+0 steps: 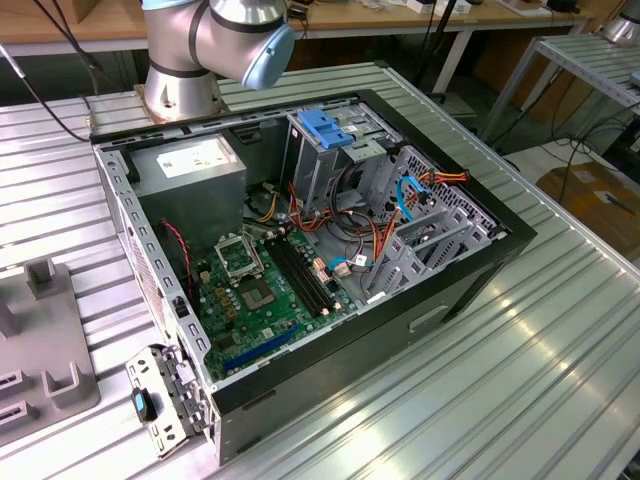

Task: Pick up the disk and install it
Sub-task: 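Reach for the disk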

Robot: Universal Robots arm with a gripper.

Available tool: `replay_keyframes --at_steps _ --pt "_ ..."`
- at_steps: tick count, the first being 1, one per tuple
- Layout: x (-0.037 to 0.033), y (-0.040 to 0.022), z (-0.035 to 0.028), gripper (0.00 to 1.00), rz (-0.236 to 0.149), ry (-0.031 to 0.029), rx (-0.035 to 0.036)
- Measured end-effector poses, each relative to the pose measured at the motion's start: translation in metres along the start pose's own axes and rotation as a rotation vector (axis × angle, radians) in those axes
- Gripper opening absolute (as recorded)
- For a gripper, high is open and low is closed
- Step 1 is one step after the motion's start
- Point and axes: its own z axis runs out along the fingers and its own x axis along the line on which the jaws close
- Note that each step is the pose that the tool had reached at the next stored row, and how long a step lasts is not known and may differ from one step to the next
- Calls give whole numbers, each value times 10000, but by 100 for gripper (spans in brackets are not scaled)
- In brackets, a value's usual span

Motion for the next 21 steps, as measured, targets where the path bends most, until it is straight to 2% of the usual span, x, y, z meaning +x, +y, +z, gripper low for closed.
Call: replay_keyframes --at_steps 16,21 --pt "30 -2 -1 11 -1 1 1" --pt "79 -6 0 11 0 1 0"
